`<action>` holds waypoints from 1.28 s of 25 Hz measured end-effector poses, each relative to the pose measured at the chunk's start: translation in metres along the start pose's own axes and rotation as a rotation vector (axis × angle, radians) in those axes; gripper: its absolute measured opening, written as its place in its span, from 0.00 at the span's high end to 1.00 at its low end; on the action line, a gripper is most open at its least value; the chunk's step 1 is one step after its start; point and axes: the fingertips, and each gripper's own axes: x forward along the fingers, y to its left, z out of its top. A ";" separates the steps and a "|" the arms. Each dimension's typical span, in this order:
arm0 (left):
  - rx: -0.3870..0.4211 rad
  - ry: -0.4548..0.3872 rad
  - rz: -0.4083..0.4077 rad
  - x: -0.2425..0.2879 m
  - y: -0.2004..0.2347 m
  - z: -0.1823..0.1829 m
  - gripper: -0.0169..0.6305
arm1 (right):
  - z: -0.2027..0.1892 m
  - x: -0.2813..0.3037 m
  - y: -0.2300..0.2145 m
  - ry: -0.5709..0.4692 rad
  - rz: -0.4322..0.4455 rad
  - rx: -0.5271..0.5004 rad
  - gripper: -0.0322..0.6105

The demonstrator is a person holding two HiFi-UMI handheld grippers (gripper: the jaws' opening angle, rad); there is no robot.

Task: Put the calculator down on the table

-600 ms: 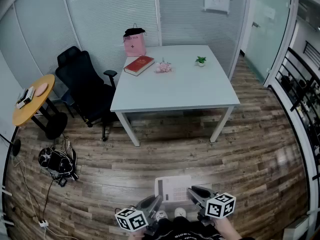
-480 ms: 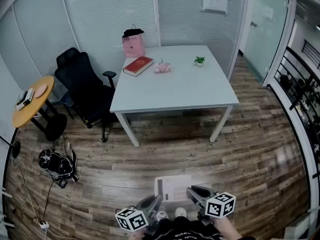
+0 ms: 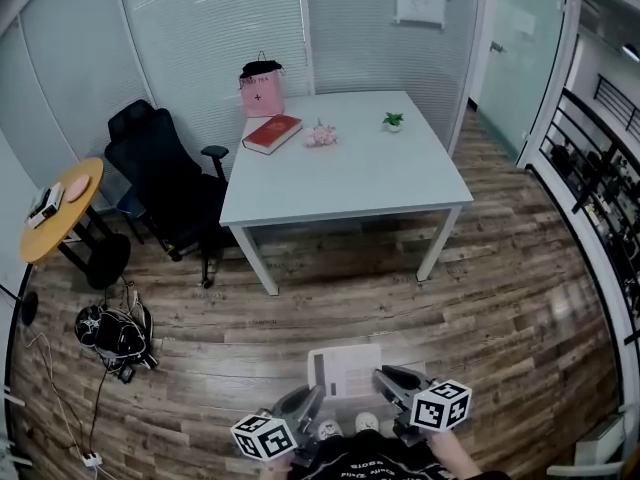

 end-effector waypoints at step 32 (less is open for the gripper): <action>0.045 -0.069 0.133 0.061 0.066 0.087 0.89 | 0.072 0.119 -0.042 0.074 0.101 -0.029 0.83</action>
